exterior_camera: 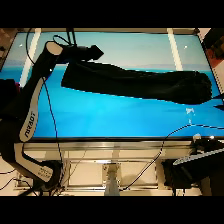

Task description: Fold the clothes and pants, and hang the long-sleeved shirts on hangers.

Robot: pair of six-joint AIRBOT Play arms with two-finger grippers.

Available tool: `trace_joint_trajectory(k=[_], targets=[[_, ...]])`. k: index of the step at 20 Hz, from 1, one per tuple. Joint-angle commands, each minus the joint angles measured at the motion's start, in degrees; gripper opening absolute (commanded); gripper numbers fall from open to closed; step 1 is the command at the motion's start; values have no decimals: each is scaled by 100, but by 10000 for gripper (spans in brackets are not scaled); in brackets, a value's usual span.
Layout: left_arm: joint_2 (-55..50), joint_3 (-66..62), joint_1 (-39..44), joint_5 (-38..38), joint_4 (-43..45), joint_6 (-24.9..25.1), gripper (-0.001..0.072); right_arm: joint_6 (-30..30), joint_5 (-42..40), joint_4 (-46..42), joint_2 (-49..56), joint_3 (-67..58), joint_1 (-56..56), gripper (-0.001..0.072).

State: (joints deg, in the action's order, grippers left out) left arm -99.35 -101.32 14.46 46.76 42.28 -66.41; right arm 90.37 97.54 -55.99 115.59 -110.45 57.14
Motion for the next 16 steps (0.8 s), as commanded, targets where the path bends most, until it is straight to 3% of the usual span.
trace_joint_trajectory(k=[1,2,3,4,5,12,16], targets=[[-72,-2,459,304,1012,-898,355,-195,-186,973,149,-7,24,467],[-101,-2,551,306,1410,-1174,353,-404,-149,1668,149,-7,24,346],[-131,-2,614,286,1567,-1292,314,-601,-122,2328,149,-7,4,285],[-151,-2,645,256,1563,-1287,192,-627,-105,2887,149,-9,-48,269],[-151,-2,658,205,1572,-1285,170,-734,-68,3259,142,-9,-138,245],[4,-9,442,197,1635,-1283,171,-1211,-92,3797,-11,-15,-2020,245],[79,-11,164,494,1628,-1283,171,-2319,-520,3261,-11,-72,-3526,245]])
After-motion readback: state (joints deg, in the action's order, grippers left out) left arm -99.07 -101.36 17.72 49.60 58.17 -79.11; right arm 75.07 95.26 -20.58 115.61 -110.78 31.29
